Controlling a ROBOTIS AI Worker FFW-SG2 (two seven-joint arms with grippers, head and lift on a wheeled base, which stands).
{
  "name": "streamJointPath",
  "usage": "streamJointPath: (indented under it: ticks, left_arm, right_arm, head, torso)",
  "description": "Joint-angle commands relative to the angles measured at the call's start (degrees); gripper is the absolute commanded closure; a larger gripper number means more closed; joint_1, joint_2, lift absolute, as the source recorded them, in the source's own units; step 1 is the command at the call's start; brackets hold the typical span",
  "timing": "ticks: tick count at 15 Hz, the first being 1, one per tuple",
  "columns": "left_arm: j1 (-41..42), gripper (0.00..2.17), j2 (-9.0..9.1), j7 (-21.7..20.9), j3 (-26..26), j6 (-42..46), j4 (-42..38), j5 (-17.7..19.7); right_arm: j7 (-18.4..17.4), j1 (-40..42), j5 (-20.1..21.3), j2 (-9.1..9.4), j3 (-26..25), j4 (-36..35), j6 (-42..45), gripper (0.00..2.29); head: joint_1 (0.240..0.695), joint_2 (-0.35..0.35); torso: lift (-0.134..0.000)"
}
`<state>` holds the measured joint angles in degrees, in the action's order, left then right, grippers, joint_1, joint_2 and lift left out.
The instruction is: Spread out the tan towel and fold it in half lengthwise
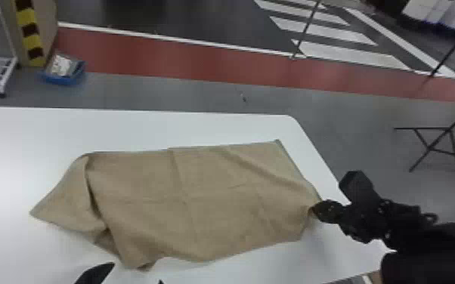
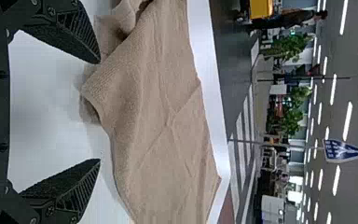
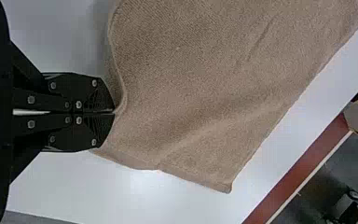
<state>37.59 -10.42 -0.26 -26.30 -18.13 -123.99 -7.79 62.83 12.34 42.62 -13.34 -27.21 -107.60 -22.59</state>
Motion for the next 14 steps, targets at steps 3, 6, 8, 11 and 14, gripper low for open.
streamJointPath:
  ticks: [3,6,8,11,14]
  left_arm:
    - [-2.79,0.14,-1.88,-0.01,-1.21,-3.46,-2.04,1.02]
    - [-3.58,0.14,-4.17,0.79,-1.30,-6.79,-3.80,3.74]
    - [-4.99,0.15,-5.22,1.84,-1.65,-7.32,-2.92,5.76]
    - [-7.89,0.15,-6.72,2.10,-1.82,-10.31,-0.28,8.23]
    - [-9.03,0.20,-7.68,3.33,-1.73,-13.30,1.30,10.51]
  right_arm:
    - [-0.87,-2.32,1.24,4.20,-0.56,0.91,0.13,1.42]
    - [-1.04,-2.50,2.03,7.01,-2.76,0.11,-0.40,1.42]
    - [-1.04,-2.15,2.21,8.06,-4.08,-0.85,-0.92,1.42]
    - [-0.95,-1.18,2.29,9.12,-5.49,-2.35,-0.75,1.42]
    - [-0.95,-0.56,2.29,9.21,-6.45,-3.23,-0.75,1.42]
  head:
    - [0.695,-0.350]
    - [0.695,-0.350]
    - [0.695,-0.350]
    - [0.695,-0.350]
    - [0.695,-0.350]
  torso:
    - [-0.123]
    - [-0.123]
    - [-0.123]
    - [-0.123]
    - [-0.123]
